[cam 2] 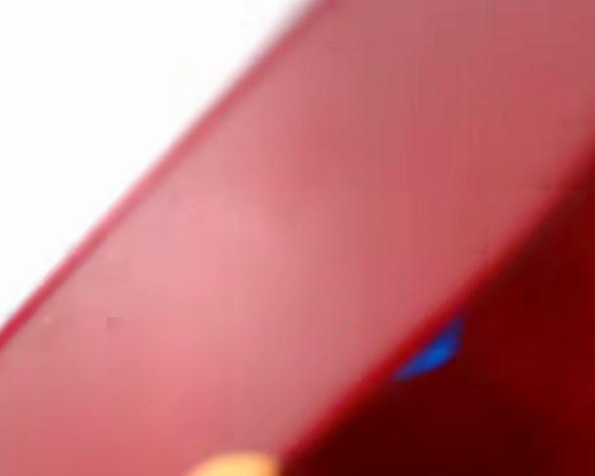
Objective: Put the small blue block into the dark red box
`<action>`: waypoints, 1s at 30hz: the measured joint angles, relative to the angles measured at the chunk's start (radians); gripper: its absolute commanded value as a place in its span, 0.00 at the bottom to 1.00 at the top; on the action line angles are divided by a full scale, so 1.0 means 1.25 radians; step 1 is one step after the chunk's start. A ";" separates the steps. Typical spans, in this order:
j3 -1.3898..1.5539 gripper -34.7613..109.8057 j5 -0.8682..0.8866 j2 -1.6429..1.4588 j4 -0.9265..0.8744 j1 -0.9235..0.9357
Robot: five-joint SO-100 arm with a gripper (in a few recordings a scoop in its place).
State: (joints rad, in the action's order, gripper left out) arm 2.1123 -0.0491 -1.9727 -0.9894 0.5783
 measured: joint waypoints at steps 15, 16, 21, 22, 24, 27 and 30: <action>0.426 0.24 0.006 -0.789 -0.164 -0.529; 0.447 0.24 0.007 -0.796 -0.164 -0.561; 0.546 0.24 0.002 -0.896 -0.193 -0.658; 0.563 0.24 0.002 -0.939 -0.216 -0.671; 0.614 0.24 0.000 -1.037 -0.268 -0.688; 0.663 0.24 0.001 -1.081 -0.277 -0.706; 0.684 0.24 0.001 -1.096 -0.280 -0.712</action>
State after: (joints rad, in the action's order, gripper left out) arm 2.9667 -0.0476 -3.3425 -1.3392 -0.3114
